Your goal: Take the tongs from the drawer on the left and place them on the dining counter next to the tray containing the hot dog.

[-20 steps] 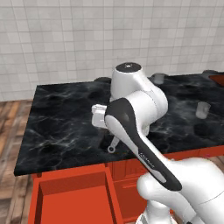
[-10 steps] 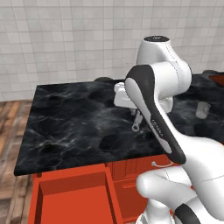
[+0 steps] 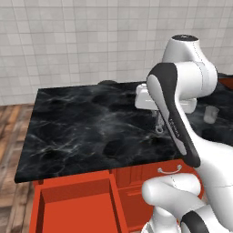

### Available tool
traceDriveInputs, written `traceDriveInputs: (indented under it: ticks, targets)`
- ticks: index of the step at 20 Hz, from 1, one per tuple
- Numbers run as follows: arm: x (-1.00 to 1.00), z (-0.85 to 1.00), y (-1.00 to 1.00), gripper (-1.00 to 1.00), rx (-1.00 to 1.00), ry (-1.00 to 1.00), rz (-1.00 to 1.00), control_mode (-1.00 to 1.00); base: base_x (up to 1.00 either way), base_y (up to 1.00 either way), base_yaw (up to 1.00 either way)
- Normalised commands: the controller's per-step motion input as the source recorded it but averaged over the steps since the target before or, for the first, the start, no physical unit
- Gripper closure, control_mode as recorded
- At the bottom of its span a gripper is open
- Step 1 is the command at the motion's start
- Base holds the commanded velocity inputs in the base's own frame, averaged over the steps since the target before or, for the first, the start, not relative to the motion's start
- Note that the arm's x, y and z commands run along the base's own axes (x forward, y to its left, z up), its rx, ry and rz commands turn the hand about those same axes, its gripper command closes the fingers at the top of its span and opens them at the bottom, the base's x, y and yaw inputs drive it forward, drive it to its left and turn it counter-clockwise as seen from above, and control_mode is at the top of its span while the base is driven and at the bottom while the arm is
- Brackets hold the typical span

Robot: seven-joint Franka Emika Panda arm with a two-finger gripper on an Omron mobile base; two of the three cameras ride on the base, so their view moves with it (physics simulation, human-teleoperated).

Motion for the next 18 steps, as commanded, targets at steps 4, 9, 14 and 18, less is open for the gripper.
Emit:
traceDriveInputs:
  ticks: [4, 9, 14, 18]
  targets:
    - [0.0, 0.0, -0.41, 1.0, 0.0, -0.05, 0.05, -1.0, 0.0, 0.0, 0.0]
    - [0.0, 0.0, -0.47, 1.0, 0.0, -0.03, 0.06, -1.0, 0.0, 0.0, 0.0]
    - [0.0, 0.0, -0.46, 1.0, 0.0, 0.0, 0.06, -1.0, 0.0, 0.0, 0.0]
    - [0.02, 0.0, -0.3, 1.0, 0.0, 0.0, 0.04, -1.0, 0.0, 0.0, 0.0]
